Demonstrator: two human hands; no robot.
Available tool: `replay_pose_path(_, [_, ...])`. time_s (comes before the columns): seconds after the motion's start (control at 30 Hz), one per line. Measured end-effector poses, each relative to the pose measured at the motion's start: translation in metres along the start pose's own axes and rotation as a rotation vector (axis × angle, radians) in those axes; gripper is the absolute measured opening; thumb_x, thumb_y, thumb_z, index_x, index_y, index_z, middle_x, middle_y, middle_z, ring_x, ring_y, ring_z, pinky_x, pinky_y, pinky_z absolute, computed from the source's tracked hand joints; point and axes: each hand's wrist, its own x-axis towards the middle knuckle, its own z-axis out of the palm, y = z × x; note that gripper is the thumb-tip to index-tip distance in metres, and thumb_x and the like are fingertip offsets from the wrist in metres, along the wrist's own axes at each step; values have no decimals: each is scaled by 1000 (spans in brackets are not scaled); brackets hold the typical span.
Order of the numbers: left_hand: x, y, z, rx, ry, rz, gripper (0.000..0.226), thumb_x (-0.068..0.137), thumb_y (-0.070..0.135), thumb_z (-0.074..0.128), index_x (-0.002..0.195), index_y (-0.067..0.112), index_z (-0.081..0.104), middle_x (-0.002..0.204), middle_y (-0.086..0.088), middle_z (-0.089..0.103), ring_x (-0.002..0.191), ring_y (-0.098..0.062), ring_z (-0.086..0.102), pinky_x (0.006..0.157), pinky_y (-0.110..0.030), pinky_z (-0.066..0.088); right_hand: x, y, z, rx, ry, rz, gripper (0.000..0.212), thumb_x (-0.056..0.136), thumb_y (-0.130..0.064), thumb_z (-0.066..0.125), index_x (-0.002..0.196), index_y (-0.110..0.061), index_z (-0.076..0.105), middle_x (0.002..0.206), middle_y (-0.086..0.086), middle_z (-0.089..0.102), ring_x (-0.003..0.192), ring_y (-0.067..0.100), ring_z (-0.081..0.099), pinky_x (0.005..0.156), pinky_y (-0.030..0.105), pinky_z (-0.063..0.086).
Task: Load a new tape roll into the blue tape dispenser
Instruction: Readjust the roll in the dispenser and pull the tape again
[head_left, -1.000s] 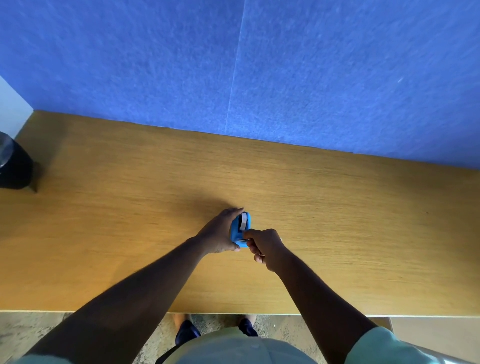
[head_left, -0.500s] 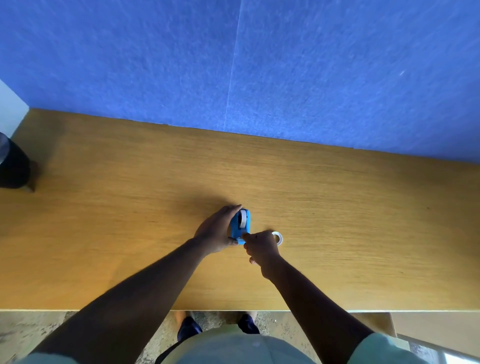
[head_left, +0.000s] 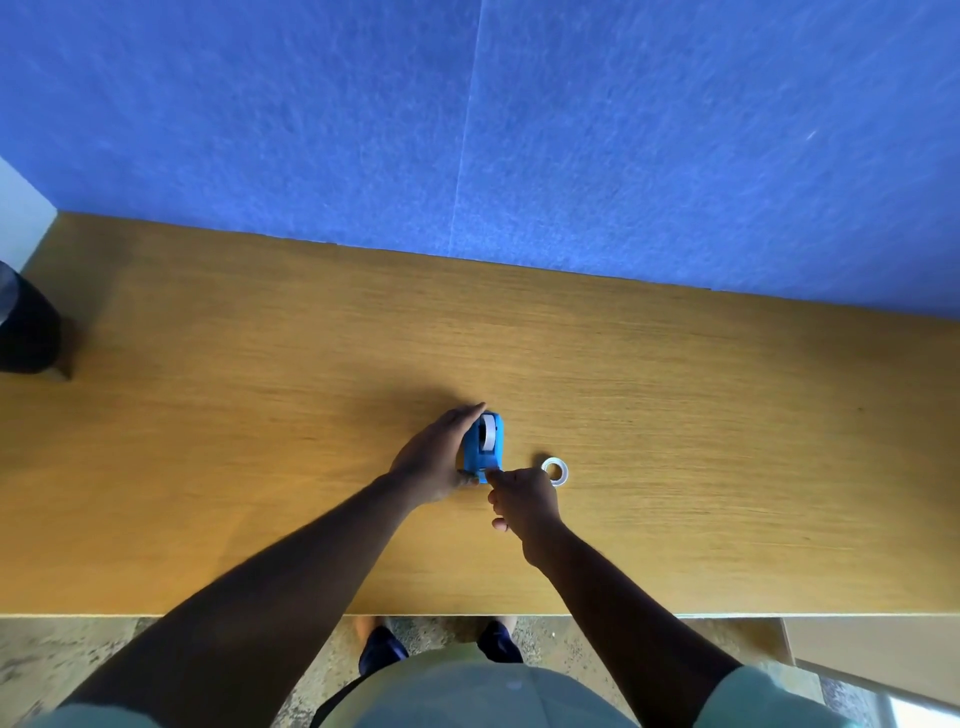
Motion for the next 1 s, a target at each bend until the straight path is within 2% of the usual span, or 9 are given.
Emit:
replay_pose_path(0.1, [0, 0, 0, -3, -4, -2, 115, 74, 18, 89, 161, 31, 15, 165, 10, 27, 150, -17, 31, 117, -38, 39, -1, 0, 2, 22, 2, 17, 28, 96, -28, 68, 82, -5, 74, 67, 5, 67, 57, 15, 59, 47, 25, 51])
replay_pose_path(0.37, [0, 0, 2, -3, -11, -20, 116, 74, 18, 88, 160, 33, 13, 165, 9, 27, 151, -18, 31, 116, -40, 39, 3, 5, 2, 25, -9, 48, 27, 99, -28, 65, 86, -5, 73, 71, 5, 67, 58, 15, 60, 56, 29, 56])
replay_pose_path(0.53, [0, 0, 3, -7, -17, -29, 117, 74, 17, 89, 160, 35, 11, 165, 10, 26, 151, -18, 31, 115, -37, 38, 4, 3, 2, 66, -19, 104, 25, 98, -29, 66, 87, -7, 72, 69, 4, 65, 56, 14, 57, 43, 21, 49])
replay_pose_path(0.73, [1, 1, 1, -38, -40, -31, 117, 74, 16, 88, 161, 32, 11, 166, 9, 24, 151, -18, 30, 115, -35, 36, 5, -3, 1, 129, -54, 239, 24, 88, -33, 67, 95, -10, 71, 74, 3, 62, 63, 15, 55, 59, 29, 50])
replay_pose_path(1.0, [-2, 6, 1, -46, -19, -29, 114, 76, 17, 87, 162, 29, 13, 166, 7, 25, 151, -18, 29, 115, -33, 35, 5, 3, 0, 95, -41, 220, 29, 85, -43, 69, 85, -14, 69, 71, 3, 63, 64, 16, 56, 57, 28, 50])
